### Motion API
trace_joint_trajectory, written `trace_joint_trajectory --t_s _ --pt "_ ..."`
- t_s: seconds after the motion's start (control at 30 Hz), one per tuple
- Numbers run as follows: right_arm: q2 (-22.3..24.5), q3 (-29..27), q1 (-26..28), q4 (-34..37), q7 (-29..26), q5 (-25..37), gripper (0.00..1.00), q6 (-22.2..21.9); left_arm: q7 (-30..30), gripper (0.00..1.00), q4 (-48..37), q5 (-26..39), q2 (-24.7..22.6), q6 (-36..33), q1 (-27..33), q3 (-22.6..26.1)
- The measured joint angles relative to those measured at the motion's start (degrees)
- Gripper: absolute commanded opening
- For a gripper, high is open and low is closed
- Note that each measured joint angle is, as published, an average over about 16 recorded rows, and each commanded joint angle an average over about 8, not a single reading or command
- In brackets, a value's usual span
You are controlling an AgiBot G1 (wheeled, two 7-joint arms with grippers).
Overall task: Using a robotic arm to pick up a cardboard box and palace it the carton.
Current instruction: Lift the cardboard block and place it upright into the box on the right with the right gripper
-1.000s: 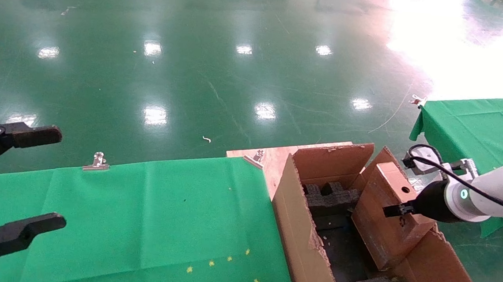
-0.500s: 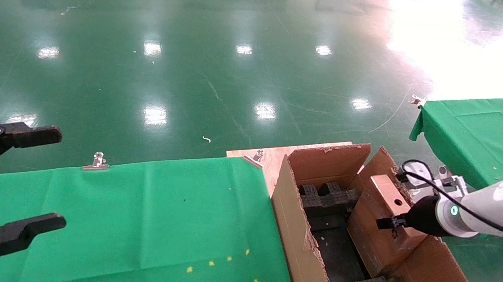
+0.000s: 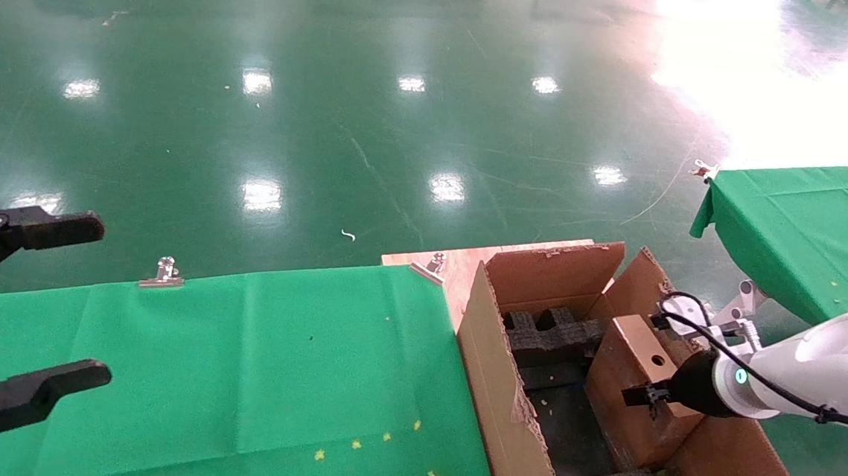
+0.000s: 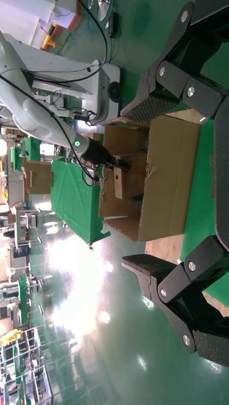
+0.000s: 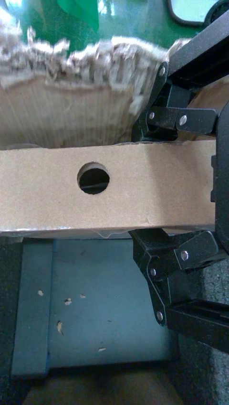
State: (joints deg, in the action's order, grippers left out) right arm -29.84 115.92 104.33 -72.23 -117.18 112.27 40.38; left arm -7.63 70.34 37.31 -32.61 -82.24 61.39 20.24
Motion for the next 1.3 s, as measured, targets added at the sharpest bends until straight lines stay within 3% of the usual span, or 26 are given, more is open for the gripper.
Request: trace_joint_trajectory --t_s 0.47,0.5,0.53,0.7,0.77,1.3 --pt "-2.62 0.68 -4.31 5.47 4.67 -5.82 0.02 -2.4 0.0 1.0 0.0 0.0 0.0 0.0 0.0 0.0" --pt "-2.77 0.7 -4.54 5.78 5.0 -6.26 0.06 -2.46 0.0 1.0 0.0 0.0 0.0 0.0 0.0 0.0" --pt "-2.9 0.72 -4.76 6.05 5.3 -6.65 0.17 -2.52 0.0 1.0 0.0 0.0 0.0 0.0 0.0 0.0" --pt "-3.43 0.78 -5.56 7.1 6.45 -8.2 0.79 -2.66 0.0 1.0 -0.01 -0.01 0.0 0.01 -0.01 0.0" --pt "-3.54 0.79 -5.72 7.31 6.7 -8.55 0.98 -2.66 0.0 1.0 -0.01 -0.01 0.0 0.01 -0.01 0.0" --pt "-3.3 0.56 -4.69 6.79 6.99 -8.36 1.0 -2.16 0.01 1.0 -0.02 -0.01 0.0 0.01 -0.02 -0.01"
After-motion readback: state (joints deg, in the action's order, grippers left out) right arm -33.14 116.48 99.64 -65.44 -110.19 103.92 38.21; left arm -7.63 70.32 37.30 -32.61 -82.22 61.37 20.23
